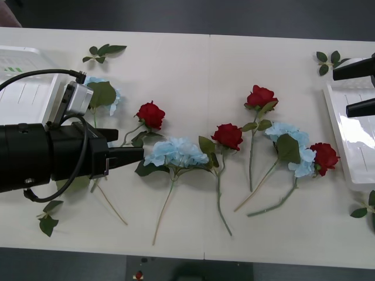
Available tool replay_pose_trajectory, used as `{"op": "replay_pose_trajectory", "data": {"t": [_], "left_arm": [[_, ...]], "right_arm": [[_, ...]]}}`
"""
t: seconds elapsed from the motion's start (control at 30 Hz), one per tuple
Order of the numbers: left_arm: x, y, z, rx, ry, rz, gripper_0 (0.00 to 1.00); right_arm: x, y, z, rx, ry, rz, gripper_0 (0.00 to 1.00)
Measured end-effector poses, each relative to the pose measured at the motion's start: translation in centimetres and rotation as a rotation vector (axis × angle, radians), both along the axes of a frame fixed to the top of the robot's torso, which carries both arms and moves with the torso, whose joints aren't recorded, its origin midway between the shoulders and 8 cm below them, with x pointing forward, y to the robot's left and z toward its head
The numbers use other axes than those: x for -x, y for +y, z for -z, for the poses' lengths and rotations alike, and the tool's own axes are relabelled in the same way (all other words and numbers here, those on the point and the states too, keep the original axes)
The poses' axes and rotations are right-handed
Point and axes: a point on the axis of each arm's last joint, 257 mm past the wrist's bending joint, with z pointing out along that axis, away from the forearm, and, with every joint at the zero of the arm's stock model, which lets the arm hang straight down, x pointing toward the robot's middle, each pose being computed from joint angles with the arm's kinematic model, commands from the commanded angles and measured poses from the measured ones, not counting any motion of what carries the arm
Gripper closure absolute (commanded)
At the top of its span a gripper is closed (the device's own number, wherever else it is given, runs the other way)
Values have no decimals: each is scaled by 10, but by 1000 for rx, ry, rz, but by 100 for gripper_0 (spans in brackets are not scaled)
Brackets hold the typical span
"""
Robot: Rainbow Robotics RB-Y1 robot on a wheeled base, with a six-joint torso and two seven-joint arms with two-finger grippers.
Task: Put the red flowers into the right box and the blue flowers into the left box
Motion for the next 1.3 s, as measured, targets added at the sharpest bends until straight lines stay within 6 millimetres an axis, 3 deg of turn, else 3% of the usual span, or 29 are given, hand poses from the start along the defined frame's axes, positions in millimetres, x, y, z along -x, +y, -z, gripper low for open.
{"op": "replay_pose_trajectory", "data": {"t": [0.17,0.27,0.37,0.47,0.63,0.73,0.9,1.0,1.1,1.3], "left_arm": [[6,5,1,-20,35,14,0],[11,33,0,-99,102,0,0],[6,64,-14,-95,200,-119,0],[5,81,-19,-71,285,-211,0],[6,99,-11,-76,359,-300,0],[8,118,6,-31,488,-444,0],[16,149,38,-69,565,-570,0],[16,163,48,-52,606,-664,0],[16,173,54,-3,671,-767,0],[16,190,65,-4,722,-826,0]], "right_arm": [[1,3,4,-1,10,-8,0],[3,10,11,3,26,-26,0],[2,12,19,33,39,-29,0],[-1,11,25,88,31,-19,0],[-9,2,37,202,11,23,0],[-15,-8,46,251,65,91,0],[-28,-40,68,304,395,440,0],[-34,-75,79,390,427,570,0],[-30,-110,88,447,486,700,0],[-18,-161,100,397,683,1049,0]]}}
